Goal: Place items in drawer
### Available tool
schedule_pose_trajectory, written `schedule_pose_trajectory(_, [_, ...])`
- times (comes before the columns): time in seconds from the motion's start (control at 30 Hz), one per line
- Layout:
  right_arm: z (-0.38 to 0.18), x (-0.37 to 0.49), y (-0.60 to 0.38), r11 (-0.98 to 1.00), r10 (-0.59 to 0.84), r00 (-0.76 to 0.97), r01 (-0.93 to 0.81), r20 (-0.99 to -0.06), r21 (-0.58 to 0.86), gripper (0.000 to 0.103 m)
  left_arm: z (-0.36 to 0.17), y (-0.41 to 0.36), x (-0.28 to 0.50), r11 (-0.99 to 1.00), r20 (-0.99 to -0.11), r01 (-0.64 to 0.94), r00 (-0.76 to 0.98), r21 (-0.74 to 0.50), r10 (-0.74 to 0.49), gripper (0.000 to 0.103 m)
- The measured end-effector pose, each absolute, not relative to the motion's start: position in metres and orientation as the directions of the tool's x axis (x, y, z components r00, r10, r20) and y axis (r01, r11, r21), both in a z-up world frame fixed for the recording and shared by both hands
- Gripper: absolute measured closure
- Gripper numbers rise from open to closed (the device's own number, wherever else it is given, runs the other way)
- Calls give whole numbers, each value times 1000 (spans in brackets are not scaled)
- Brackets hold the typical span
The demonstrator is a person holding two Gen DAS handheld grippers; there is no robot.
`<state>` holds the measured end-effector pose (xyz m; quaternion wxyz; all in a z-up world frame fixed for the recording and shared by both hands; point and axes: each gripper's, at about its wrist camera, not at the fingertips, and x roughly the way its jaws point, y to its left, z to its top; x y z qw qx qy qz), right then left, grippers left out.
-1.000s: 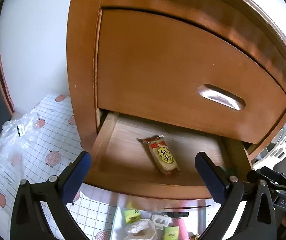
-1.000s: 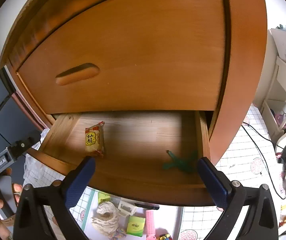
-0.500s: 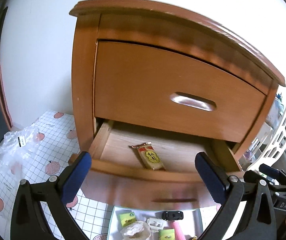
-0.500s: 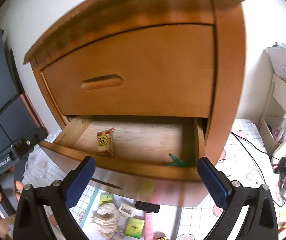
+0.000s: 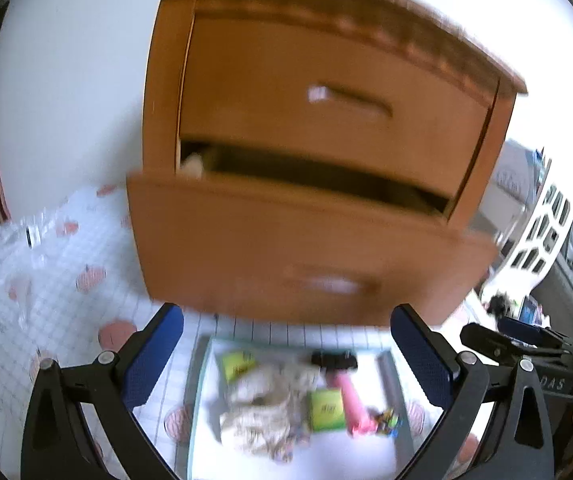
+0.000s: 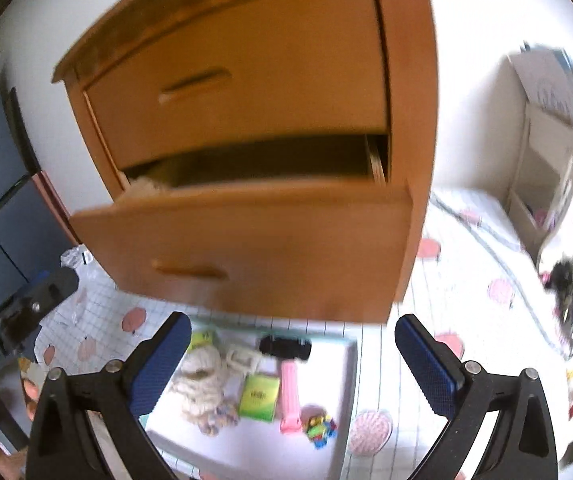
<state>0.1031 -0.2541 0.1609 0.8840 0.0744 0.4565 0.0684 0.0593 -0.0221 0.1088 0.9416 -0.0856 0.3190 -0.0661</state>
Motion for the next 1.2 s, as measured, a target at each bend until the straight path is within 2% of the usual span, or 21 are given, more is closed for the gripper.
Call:
schedule_pose_trajectory(0.23, [95, 96, -255, 975, 198, 420, 9, -886, 222, 0, 48, -18, 61, 967, -688, 30, 697, -252, -201, 0])
schedule_pose_trajectory(0.33, [76, 96, -253, 979, 183, 383, 15, -906, 204, 0, 28, -19, 59, 974, -714, 20, 677, -227, -180, 0])
schedule_pose_trajectory(0.5, [40, 98, -256, 969, 219, 289, 46, -932, 242, 0, -7, -21, 66, 970, -802, 20, 559, -244, -213, 0])
schedule_pose_trajectory(0.67, [14, 99, -254, 970, 219, 220, 53, -951, 236, 1, -32, -33, 75, 983, -863, 18, 477, -182, -168, 0])
schedule_pose_trajectory(0.87, [-5, 101, -253, 974, 206, 177, 56, -963, 218, 7, -56, -41, 76, 983, -913, 38, 367, -179, -180, 0])
schedule_pose_trajectory(0.93, [-9, 103, -258, 967, 225, 167, 84, -960, 242, 13, -58, -42, 75, 982, -916, 42, 356, -185, -188, 2])
schedule_pose_trajectory(1.07, [-13, 104, -271, 937, 292, 163, 151, -943, 316, 18, -60, -44, 74, 980, -917, 51, 348, -191, -197, 9])
schedule_pose_trajectory(1.13, [-11, 104, -272, 928, 308, 171, 162, -936, 335, 28, -60, -46, 73, 980, -918, 62, 342, -191, -201, 14])
schedule_pose_trajectory(1.2, [-11, 105, -272, 921, 322, 170, 169, -931, 350, 31, -60, -48, 75, 980, -921, 75, 333, -186, -200, 15])
